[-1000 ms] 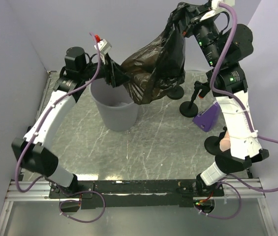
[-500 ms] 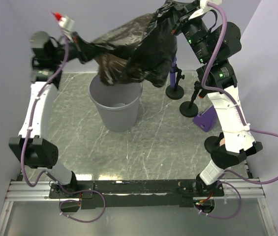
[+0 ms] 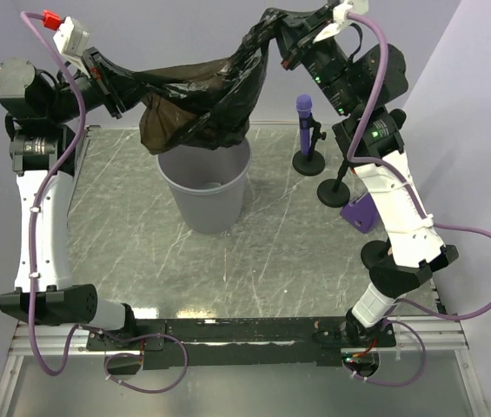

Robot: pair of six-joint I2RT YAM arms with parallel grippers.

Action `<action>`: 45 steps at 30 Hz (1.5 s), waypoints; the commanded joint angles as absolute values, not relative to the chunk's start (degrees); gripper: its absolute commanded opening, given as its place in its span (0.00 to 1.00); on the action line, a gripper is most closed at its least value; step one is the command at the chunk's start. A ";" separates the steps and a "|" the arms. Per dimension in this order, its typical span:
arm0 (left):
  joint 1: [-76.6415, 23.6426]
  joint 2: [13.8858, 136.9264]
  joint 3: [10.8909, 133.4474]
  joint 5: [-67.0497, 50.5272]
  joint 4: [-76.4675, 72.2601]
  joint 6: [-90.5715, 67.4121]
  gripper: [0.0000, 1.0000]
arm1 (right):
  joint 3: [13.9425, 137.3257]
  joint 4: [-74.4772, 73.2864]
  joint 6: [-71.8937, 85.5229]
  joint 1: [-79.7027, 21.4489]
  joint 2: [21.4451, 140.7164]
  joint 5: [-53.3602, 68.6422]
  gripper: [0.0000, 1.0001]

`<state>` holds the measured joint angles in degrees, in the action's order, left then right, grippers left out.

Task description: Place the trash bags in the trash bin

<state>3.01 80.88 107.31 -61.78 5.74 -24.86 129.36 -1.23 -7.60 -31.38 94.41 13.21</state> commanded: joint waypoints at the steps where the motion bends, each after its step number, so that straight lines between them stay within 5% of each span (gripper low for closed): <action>1: 3.78 79.11 109.87 -61.17 11.24 -21.36 0.01 | 126.57 0.18 -5.89 -32.61 92.38 15.03 0.00; 11: 4.83 76.99 104.07 -52.41 17.21 -15.92 0.01 | 119.11 -1.67 -4.39 -32.78 92.02 13.89 0.00; 32: 1.93 95.27 102.38 -43.00 20.21 -11.53 0.01 | 105.29 -10.72 -5.01 -24.79 97.29 8.61 0.00; 40: 1.85 110.20 117.67 -38.05 28.65 -6.67 0.01 | 120.29 -21.87 -5.80 -20.48 111.07 16.78 0.00; 45: 1.93 112.76 116.99 -37.70 30.49 -5.45 0.03 | 127.00 -27.32 -4.57 -18.90 117.59 20.21 0.00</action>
